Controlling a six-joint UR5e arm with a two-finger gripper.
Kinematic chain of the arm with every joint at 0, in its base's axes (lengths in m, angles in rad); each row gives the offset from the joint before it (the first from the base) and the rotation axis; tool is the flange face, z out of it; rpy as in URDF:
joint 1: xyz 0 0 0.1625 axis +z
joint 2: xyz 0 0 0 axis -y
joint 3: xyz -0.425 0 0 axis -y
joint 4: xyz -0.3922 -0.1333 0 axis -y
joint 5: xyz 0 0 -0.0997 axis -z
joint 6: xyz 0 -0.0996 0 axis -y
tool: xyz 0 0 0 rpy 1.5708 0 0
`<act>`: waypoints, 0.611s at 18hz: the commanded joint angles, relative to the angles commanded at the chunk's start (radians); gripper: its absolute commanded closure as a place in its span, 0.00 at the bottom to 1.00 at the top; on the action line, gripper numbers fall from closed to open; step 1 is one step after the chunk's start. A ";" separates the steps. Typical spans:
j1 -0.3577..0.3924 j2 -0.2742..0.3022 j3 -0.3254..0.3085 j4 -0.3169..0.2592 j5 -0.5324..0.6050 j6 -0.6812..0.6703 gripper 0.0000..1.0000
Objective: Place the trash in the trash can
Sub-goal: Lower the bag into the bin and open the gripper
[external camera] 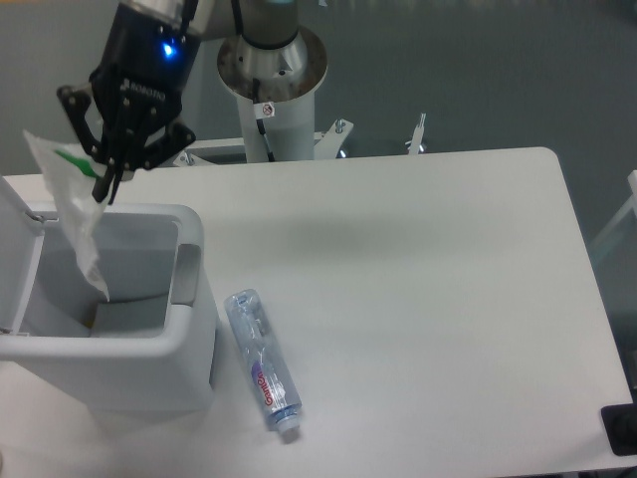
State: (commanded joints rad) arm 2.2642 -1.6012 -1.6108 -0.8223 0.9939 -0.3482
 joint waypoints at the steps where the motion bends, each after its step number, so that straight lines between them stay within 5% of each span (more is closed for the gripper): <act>1: 0.000 -0.015 0.006 0.002 0.017 0.000 1.00; 11: -0.009 -0.095 0.011 0.020 0.112 0.038 1.00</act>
State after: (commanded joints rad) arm 2.2550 -1.6966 -1.5999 -0.8023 1.1060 -0.3099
